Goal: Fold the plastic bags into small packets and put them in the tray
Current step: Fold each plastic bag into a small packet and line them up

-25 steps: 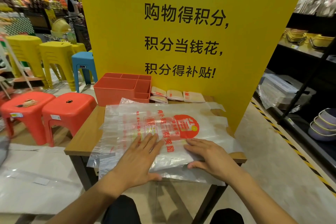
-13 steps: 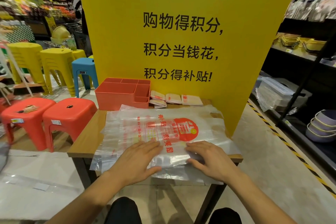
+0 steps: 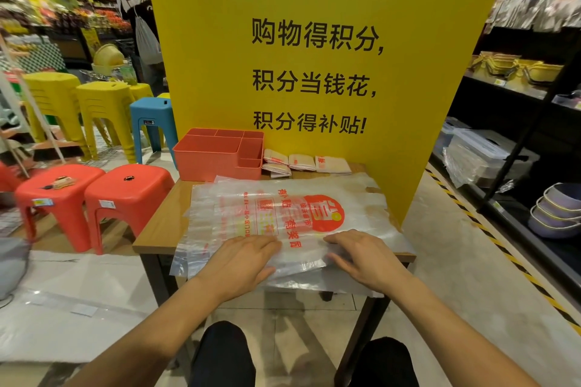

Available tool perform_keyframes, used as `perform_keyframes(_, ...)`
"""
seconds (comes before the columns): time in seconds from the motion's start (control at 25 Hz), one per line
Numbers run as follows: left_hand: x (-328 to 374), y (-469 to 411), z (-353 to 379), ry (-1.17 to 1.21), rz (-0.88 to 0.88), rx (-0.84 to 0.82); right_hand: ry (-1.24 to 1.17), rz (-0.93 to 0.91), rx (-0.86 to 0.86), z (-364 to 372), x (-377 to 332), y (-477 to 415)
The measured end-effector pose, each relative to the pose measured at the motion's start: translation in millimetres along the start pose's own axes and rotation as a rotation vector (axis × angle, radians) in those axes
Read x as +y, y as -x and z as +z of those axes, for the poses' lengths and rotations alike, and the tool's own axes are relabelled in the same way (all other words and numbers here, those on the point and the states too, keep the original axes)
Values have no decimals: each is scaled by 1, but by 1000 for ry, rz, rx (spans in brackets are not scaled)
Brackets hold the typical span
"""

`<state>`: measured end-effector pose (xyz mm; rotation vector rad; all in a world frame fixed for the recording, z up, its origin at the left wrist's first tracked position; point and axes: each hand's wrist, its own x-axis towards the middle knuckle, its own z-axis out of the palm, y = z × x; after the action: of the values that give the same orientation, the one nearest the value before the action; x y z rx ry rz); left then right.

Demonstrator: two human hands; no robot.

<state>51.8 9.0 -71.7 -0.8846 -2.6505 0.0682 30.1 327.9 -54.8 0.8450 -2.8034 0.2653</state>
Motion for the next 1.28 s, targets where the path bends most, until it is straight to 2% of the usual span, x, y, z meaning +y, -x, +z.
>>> perform_keyframes(0.28,-5,-1,-15,84,-162,55,59,-3,42,5,7,3)
perform_keyframes(0.48,-12,-3,-31,89,-224,-52,56,90,42,-14,16,-6)
perform_keyframes(0.64,-33,-4,-44,81,-245,-101,13,211,-23,-27,32,-15)
perform_keyframes(0.76,-50,13,-41,59,-257,-132,-43,235,-107,-27,48,-14)
perform_keyframes(0.96,-74,31,-36,294,-419,-190,-181,267,-155,-39,72,-6)
perform_keyframes(1.16,-90,26,-38,488,-540,-147,-477,371,-43,-52,91,-5)
perform_keyframes(1.28,-94,24,-39,602,-596,-149,-543,455,-62,-51,100,-7)
